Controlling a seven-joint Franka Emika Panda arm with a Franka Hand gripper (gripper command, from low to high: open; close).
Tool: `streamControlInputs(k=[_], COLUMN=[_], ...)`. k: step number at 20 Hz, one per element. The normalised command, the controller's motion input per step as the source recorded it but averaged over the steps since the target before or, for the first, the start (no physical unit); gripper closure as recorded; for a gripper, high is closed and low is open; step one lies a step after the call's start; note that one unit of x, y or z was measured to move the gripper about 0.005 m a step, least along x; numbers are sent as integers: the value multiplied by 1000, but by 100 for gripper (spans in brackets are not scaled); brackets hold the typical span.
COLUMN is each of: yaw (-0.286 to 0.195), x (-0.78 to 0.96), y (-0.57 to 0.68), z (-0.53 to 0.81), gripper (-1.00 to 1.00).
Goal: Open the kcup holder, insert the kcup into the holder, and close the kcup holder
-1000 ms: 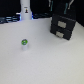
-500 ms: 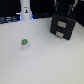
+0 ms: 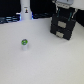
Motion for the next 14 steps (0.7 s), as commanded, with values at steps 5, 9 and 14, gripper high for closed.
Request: streamControlInputs(k=[5, 9, 14], yaw=[-13, -20, -13], x=[-235, -330, -374], y=[238, 28, -7], z=[-355, -394, -406], gripper=[-100, -100, -100])
